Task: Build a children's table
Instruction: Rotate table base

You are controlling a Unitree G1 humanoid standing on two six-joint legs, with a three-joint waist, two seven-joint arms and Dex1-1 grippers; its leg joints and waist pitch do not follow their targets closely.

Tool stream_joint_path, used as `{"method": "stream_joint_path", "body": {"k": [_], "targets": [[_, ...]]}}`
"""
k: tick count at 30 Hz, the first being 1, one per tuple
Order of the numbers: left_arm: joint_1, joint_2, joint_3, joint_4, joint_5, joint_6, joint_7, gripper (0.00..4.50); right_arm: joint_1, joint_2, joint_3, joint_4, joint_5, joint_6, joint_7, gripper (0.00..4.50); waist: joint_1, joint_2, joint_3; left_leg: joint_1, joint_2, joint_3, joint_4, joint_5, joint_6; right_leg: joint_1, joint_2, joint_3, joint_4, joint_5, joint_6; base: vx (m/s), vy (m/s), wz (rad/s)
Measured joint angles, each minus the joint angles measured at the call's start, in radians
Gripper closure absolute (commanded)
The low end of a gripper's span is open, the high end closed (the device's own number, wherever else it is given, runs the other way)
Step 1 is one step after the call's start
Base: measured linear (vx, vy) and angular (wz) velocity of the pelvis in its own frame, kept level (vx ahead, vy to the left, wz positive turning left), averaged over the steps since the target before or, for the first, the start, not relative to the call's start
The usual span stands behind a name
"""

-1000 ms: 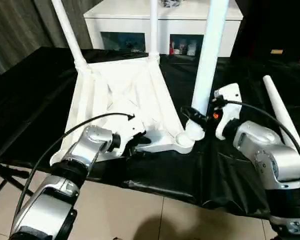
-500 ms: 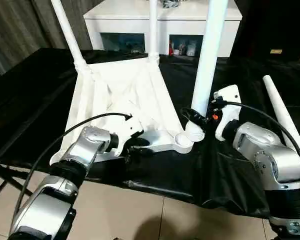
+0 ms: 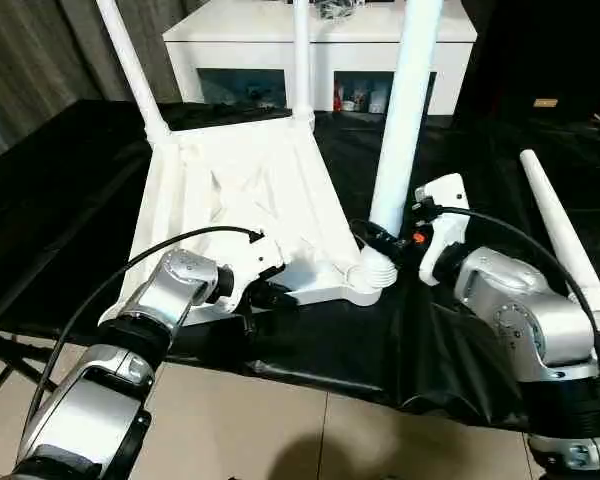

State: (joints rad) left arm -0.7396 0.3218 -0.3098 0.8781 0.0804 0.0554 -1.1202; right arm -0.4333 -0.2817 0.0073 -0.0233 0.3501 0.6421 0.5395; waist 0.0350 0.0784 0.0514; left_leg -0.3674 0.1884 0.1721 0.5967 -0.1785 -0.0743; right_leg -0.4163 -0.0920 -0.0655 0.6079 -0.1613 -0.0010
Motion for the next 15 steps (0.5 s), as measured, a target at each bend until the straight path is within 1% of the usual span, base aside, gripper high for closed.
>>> {"method": "stream_joint_path", "body": {"k": [3, 7, 12, 15], "targets": [[0.001, -0.001, -0.002, -0.008, 0.001, -0.003, -0.011, 4.5, -0.015, 0.006, 0.002, 0.037, 0.011, 0.002, 0.024, 2.64, -0.003, 0.0, 0.0, -0.001, 0.0, 0.0, 0.0, 0.0, 0.0, 0.0, 0.0, 0.0, -0.001, 0.0, 0.0, 0.0, 0.0, 0.0], [0.01, 0.0, -0.002, -0.039, -0.003, 0.006, -0.021, 4.5, -0.02, 0.008, 0.003, 0.101, 0.003, -0.008, 0.039, 2.64, -0.002, 0.0, 0.0, -0.001, 0.0, 0.0, 0.0, 0.0, 0.0, -0.001, 0.0, 0.0, -0.001, 0.002, -0.004, 0.0, 0.0, 0.0], [0.023, 0.008, -0.002, -0.064, -0.005, 0.004, -0.025, 4.5, -0.032, 0.019, 0.016, 0.159, -0.01, -0.061, 0.048, 2.64, -0.002, 0.0, 0.0, -0.002, 0.0, 0.0, -0.001, 0.0, 0.0, -0.001, 0.0, 0.0, -0.002, 0.001, -0.003, 0.0, 0.0, 0.0], [0.035, 0.016, -0.001, -0.08, -0.006, 0.003, -0.025, 4.5, -0.038, 0.033, 0.008, 0.201, -0.011, -0.105, 0.046, 2.64, -0.005, 0.001, 0.0, -0.001, 0.0, 0.0, -0.001, 0.0, 0.0, -0.001, 0.0, 0.0, -0.002, 0.001, -0.003, 0.0, 0.0, 0.0]]}}
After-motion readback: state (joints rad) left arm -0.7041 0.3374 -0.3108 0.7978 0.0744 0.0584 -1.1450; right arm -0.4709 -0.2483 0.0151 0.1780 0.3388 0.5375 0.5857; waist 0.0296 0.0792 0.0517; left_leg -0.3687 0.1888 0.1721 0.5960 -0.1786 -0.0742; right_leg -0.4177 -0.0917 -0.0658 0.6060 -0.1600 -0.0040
